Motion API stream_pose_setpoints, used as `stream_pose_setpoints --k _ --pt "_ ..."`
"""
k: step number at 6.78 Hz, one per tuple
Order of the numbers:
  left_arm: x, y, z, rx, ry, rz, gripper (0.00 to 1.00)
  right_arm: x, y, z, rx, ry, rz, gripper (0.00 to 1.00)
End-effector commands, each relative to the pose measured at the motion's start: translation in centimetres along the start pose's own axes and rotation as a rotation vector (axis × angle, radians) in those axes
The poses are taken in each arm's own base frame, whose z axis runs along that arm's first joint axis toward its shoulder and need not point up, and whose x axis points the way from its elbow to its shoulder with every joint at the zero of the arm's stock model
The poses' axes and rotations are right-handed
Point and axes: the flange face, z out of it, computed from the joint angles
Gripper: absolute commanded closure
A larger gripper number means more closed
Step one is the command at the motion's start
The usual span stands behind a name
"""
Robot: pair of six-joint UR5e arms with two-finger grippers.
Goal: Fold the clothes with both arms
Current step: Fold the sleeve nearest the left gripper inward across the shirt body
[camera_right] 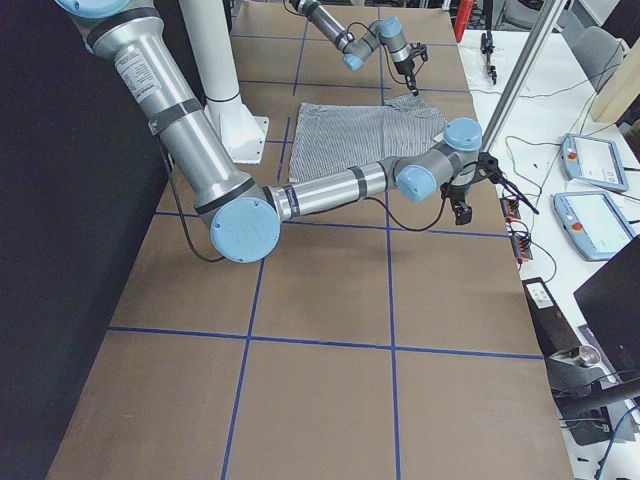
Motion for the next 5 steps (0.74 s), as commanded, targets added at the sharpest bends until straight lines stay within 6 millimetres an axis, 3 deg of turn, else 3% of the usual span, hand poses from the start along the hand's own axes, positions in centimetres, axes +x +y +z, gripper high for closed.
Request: stream_pose_setpoints --k 1,2,3,4,5 --pt "8.3 -1.6 -2.2 -0.056 -0.055 -0.089 1.0 0.0 0.0 0.0 0.0 0.0 0.0 0.0" --pt "14.1 -1.6 -3.0 -0.066 -0.092 -0.098 1.0 -0.2 -0.1 0.0 0.0 -0.001 -0.002 0.0" --pt "17.1 -1.3 -2.1 -0.08 -0.114 -0.125 1.0 -0.1 -0.1 0.0 0.001 0.0 -0.002 0.0" --pt "18.6 -0.8 -1.4 -0.093 -0.117 -0.126 1.0 -0.1 -0.1 0.0 0.001 0.0 0.0 0.0" --pt "18.6 -0.2 -1.1 -0.1 -0.117 -0.103 0.58 -0.2 0.0 0.2 -0.001 0.0 0.0 0.0"
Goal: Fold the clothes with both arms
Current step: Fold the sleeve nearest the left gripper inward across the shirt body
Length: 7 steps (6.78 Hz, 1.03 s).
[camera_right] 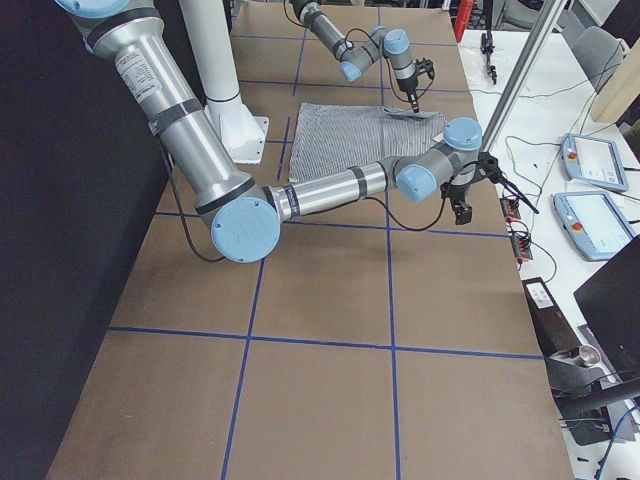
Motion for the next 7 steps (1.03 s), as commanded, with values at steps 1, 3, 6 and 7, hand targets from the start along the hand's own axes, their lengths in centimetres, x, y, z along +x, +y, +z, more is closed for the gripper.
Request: stream_pose_setpoints --k 1,3,6,7 --pt "1.0 0.9 0.3 -0.008 0.002 0.11 0.01 -0.3 0.1 0.3 -0.004 -0.002 -0.003 0.0" --pt "2.7 0.7 -3.3 0.006 0.073 0.138 0.0 -2.6 0.1 0.6 -0.004 -0.023 0.086 0.0" --pt "-3.0 4.6 -8.8 -0.035 0.212 0.159 0.0 -16.7 4.3 0.7 0.031 -0.089 0.293 0.0" --pt "-5.2 6.8 -11.1 -0.034 0.249 0.171 0.0 -22.5 8.8 1.4 0.045 -0.1 0.37 0.0"
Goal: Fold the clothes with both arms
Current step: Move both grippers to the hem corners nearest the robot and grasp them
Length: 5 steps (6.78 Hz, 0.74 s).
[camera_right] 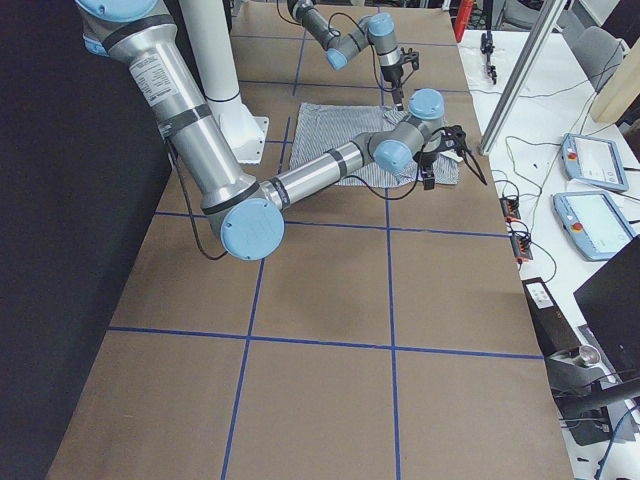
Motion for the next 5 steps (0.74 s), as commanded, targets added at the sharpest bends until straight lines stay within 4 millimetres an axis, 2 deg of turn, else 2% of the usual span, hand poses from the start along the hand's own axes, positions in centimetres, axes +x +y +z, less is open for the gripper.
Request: stream_pose_setpoints --k 1,2,3,4,5 --pt "-2.0 7.2 -4.9 -0.031 0.075 0.032 0.0 -7.2 12.0 0.6 0.013 -0.043 0.166 0.02" --pt "-2.8 10.6 -6.3 -0.049 0.099 0.025 0.0 -8.0 19.4 1.3 0.008 -0.026 0.179 0.04" --pt "-3.4 14.9 -8.0 -0.081 0.123 -0.007 0.0 -8.8 25.7 1.9 0.019 -0.001 0.204 0.04" --pt "-4.0 18.8 -9.0 -0.095 0.124 -0.028 0.0 -9.8 29.7 2.7 0.01 0.006 0.231 0.06" --pt "-5.0 22.4 -9.2 -0.134 0.11 -0.049 0.0 -11.2 33.1 4.0 0.015 0.014 0.32 0.09"
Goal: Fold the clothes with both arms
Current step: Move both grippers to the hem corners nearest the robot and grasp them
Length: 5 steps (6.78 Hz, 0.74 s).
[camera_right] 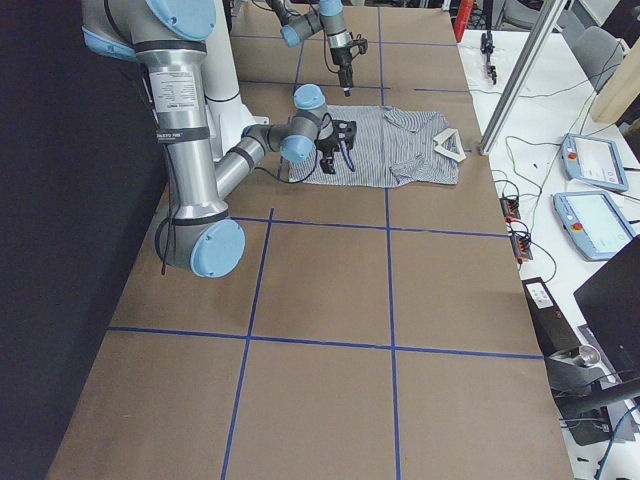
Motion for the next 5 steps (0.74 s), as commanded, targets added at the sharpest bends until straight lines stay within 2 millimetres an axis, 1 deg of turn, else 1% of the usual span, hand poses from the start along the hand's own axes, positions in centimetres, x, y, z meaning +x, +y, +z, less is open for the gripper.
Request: stream_pose_setpoints --k 1,2,3,4,5 --pt "-2.4 7.1 0.0 -0.058 -0.039 -0.055 0.0 -0.7 6.8 1.5 0.001 0.007 0.091 0.08" --pt "-3.1 10.3 1.3 -0.061 -0.079 -0.109 0.05 -0.9 8.4 1.9 0.023 0.005 0.073 0.06" --pt "-4.2 13.1 2.4 -0.076 -0.121 -0.186 0.25 -1.0 9.2 2.2 0.025 0.008 0.071 0.05" --pt "-4.9 15.4 3.1 -0.088 -0.15 -0.21 0.32 -1.0 9.5 2.3 0.025 0.012 0.068 0.04" --pt "-5.1 16.1 3.7 -0.097 -0.162 -0.205 0.32 -1.1 9.6 2.3 0.034 0.009 0.066 0.03"
